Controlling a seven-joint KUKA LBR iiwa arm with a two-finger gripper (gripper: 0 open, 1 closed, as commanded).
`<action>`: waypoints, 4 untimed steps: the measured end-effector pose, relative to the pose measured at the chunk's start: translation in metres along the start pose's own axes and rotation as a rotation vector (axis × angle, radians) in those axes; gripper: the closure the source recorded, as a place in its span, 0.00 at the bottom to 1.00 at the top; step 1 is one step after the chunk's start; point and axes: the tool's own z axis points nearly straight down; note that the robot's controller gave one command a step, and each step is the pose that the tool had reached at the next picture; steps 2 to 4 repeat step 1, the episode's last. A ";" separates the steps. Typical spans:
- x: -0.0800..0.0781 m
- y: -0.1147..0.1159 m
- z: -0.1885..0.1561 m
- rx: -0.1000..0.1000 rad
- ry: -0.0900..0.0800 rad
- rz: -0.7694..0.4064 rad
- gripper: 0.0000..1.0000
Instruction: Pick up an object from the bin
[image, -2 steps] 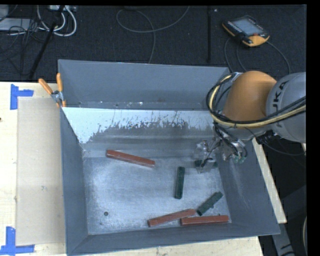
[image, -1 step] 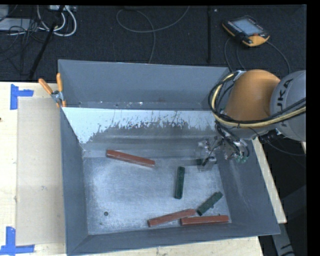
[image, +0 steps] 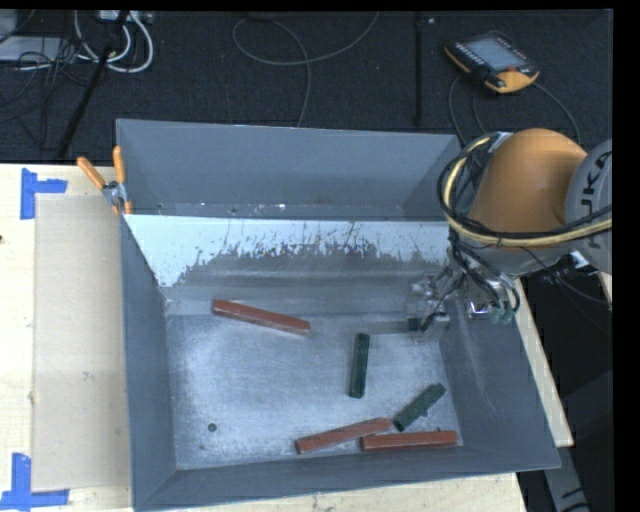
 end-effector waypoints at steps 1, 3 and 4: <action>-0.008 -0.004 -0.071 0.003 -0.008 -0.041 1.00; -0.008 -0.004 -0.071 0.003 -0.008 -0.041 1.00; -0.008 -0.004 -0.071 0.003 -0.008 -0.041 1.00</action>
Offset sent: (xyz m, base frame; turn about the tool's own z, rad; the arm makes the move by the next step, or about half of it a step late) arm -0.0342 -0.0355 0.1111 -0.0556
